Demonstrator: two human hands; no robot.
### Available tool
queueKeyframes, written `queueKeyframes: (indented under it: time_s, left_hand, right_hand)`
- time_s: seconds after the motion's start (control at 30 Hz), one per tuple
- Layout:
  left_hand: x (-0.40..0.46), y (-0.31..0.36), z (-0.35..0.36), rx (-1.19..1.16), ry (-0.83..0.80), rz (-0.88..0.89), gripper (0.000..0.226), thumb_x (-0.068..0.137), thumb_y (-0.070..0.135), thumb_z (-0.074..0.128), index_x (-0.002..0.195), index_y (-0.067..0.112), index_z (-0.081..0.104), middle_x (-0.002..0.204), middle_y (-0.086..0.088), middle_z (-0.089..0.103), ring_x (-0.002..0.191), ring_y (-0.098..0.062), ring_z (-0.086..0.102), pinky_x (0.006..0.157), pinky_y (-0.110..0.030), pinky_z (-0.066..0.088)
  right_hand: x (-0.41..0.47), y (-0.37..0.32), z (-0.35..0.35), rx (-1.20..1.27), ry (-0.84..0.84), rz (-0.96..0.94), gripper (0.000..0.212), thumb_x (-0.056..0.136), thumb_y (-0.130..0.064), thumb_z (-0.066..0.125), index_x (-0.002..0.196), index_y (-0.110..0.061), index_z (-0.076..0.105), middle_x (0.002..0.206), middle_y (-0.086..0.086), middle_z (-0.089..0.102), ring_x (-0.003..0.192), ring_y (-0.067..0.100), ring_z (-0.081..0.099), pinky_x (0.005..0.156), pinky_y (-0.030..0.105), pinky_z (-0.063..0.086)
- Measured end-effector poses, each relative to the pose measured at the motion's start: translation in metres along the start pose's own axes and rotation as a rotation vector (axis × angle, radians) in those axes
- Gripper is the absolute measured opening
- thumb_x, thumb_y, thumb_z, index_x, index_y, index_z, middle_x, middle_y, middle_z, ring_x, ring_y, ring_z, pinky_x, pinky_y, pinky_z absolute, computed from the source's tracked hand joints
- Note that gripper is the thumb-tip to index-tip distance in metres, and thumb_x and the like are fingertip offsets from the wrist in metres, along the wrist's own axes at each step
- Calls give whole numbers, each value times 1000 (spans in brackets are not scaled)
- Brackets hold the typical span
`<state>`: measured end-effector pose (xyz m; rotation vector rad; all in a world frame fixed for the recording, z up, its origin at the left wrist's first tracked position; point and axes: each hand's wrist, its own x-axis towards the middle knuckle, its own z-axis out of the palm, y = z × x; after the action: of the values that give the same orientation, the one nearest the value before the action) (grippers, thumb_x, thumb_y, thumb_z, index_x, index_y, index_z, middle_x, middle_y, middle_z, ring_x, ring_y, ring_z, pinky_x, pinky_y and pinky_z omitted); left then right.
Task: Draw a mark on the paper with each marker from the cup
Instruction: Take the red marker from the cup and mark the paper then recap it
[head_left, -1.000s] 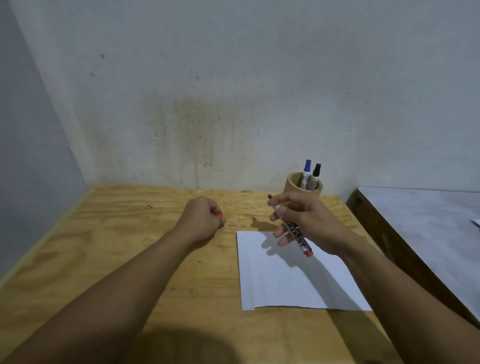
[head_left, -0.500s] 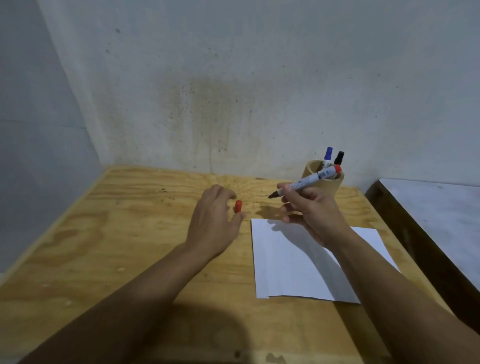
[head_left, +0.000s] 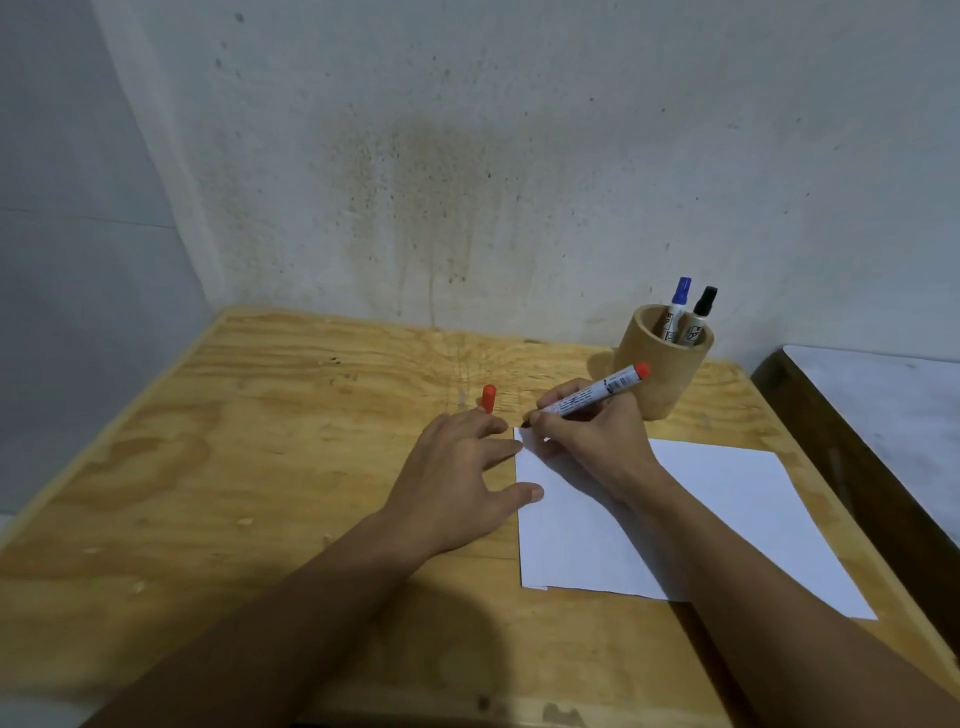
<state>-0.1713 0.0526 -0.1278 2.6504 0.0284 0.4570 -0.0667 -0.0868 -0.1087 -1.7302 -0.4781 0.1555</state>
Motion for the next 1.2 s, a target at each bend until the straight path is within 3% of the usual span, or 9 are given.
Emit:
queueKeyframes:
  time_s: [0.17, 0.4, 0.63, 0.87, 0.97, 1.07, 1.13, 1.2]
  left_hand:
    - [1, -2, -1, -16, -1, -6, 56, 77, 58, 62, 123, 27, 62, 135, 6, 56, 124, -11, 44, 107, -35, 30]
    - [2, -3, 0, -24, -14, -20, 57, 76, 60, 61, 123, 28, 61, 136, 5, 56, 127, -11, 43, 110, -39, 30]
    - [1, -3, 1, -18, -8, -16, 57, 76, 60, 61, 123, 28, 61, 136, 5, 55, 127, -10, 43, 111, -36, 27]
    - [0, -2, 1, 2, -11, -13, 58, 76, 61, 60, 124, 30, 60, 136, 6, 56, 126, -10, 43, 109, -36, 28]
    - [1, -1, 0, -2, -16, -21, 58, 76, 60, 61, 124, 28, 60, 137, 6, 55, 127, -10, 43, 110, -36, 28]
    - [2, 2, -2, -52, -1, -50, 55, 72, 56, 68, 116, 22, 67, 129, 5, 61, 119, -11, 50, 103, -33, 36]
    - [6, 2, -3, -166, 91, -129, 42, 71, 44, 75, 104, 18, 67, 112, 5, 65, 102, -12, 58, 90, -32, 48]
    - [17, 0, -6, -256, 213, -210, 35, 75, 29, 75, 104, 18, 59, 108, 3, 59, 95, -13, 59, 82, -34, 53]
  right_hand:
    - [1, 9, 0, -38, 6, -39, 8, 75, 6, 74, 81, 7, 68, 82, 25, 70, 72, 25, 71, 61, 26, 60]
    - [1, 11, 0, -3, -22, -51, 10, 76, 6, 74, 82, 10, 67, 79, 24, 70, 65, 15, 69, 58, 21, 57]
    - [4, 16, -1, -70, -32, -86, 8, 75, 1, 76, 78, 3, 69, 77, 23, 71, 72, 35, 70, 66, 42, 61]
    - [5, 17, -3, -98, -69, -85, 10, 74, 0, 77, 78, 4, 69, 77, 24, 70, 72, 38, 69, 66, 48, 60]
    - [3, 15, -2, -82, -66, -80, 10, 75, 1, 76, 80, 5, 69, 78, 23, 71, 72, 32, 71, 66, 42, 62]
    - [2, 11, -4, 34, 12, -51, 13, 77, 3, 75, 85, 10, 67, 77, 20, 70, 67, 20, 69, 63, 26, 59]
    - [2, 9, -6, 192, 54, -3, 16, 78, 4, 75, 86, 9, 63, 76, 21, 66, 65, 21, 67, 60, 27, 58]
    - [3, 6, -7, 329, 69, 24, 14, 77, 5, 76, 82, 1, 63, 76, 22, 65, 64, 23, 67, 57, 30, 58]
